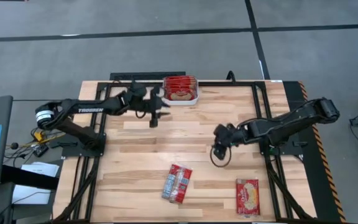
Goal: Sort popcorn bags into baskets
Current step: Put the red popcorn bag into the white bin
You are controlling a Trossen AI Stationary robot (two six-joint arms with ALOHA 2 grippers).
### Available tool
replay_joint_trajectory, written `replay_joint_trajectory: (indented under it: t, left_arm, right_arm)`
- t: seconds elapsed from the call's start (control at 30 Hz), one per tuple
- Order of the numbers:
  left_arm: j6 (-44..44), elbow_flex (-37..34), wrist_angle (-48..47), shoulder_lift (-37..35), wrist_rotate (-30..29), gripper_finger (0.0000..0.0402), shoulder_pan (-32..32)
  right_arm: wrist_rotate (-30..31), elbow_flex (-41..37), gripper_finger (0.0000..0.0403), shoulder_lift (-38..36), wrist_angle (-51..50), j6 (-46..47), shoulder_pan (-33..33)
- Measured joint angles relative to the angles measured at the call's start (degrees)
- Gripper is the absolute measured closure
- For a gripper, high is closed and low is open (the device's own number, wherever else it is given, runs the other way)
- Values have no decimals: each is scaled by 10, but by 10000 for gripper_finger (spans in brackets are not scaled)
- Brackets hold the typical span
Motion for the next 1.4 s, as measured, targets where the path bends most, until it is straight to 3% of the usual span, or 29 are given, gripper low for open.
replay_joint_trajectory:
  t: [0.1,0.17,0.37,0.47,0.67,0.9,1.13,1.27,1.4]
  left_arm:
    - [-1,-15,-3,6,-11,264,-35]
    - [0,-20,-1,10,-28,264,-55]
    - [-10,-24,-15,14,-100,264,-101]
    - [-18,-24,-48,5,-126,264,-121]
    - [-36,-24,-134,-33,-182,264,-166]
    - [-58,-24,-195,-77,-234,264,-205]
    - [-67,-23,-217,-89,-270,264,-220]
    - [-70,-23,-220,-88,-278,264,-220]
    - [-70,-23,-218,-88,-287,264,-220]
  right_arm:
    - [2,-1,228,0,-2,38,53]
    - [14,-1,229,2,49,8,76]
    - [3,2,209,94,282,-252,88]
    - [-15,4,184,153,337,-378,88]
    - [-51,54,143,255,348,-483,89]
    - [-108,141,132,352,342,-616,89]
    - [-136,222,131,424,258,-624,87]
    - [-137,233,134,430,236,-610,82]
    - [-118,233,169,426,211,-552,62]
